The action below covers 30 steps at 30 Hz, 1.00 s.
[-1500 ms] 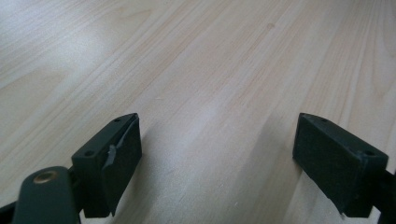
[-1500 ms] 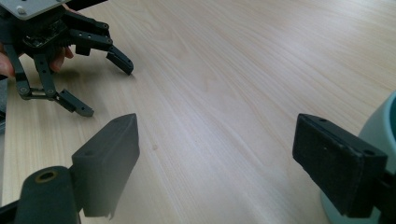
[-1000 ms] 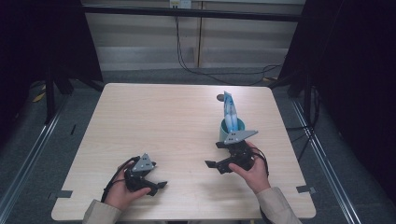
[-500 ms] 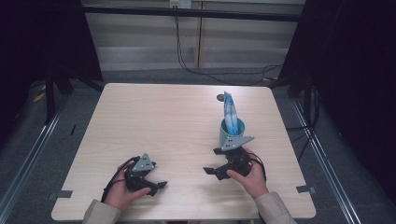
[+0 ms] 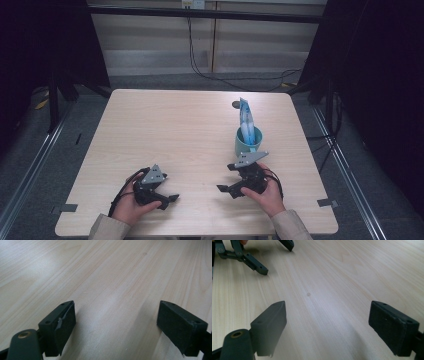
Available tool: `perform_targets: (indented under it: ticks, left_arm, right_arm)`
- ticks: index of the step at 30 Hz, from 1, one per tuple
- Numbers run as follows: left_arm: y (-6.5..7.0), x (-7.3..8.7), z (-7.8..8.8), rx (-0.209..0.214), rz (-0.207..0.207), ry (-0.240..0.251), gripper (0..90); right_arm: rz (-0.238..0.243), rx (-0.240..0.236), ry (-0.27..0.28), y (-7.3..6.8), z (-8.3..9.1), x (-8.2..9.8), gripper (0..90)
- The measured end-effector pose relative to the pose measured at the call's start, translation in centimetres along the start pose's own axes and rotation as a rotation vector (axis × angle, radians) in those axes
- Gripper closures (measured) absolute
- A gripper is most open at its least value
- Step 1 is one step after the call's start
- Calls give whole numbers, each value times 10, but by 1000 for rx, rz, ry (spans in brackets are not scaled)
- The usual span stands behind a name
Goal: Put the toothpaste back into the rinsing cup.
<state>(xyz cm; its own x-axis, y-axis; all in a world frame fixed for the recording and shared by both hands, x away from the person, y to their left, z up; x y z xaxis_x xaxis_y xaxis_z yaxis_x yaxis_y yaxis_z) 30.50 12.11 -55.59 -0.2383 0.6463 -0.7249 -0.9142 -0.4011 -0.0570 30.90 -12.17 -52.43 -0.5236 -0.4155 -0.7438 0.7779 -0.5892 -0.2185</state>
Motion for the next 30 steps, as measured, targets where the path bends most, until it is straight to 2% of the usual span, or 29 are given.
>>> perform_targets:
  ticks: [17, 30]
  left_arm:
    - [0, 0, 0, 0, 0, 0, 153]
    - [0, 0, 0, 0, 0, 0, 152]
  right_arm:
    - [3, 16, -40, -1, -11, 20, 145]
    - [24, 31, -56, 0, -17, 28, 145]
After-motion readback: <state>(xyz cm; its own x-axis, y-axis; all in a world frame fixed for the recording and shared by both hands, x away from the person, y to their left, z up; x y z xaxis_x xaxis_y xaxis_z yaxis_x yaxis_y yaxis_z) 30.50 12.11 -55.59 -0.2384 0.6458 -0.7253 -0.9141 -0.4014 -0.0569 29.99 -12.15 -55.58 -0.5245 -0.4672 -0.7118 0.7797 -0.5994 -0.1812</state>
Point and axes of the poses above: each handheld gripper's, and its own axes: z roughly backward along the jaws, x roughly out of its underside, y roughly to its right, the point moved 7 cm from there along -z, roughly forward along the jaws, and after that the axes turned 7 degrees about -z, right-handed, at the moved point
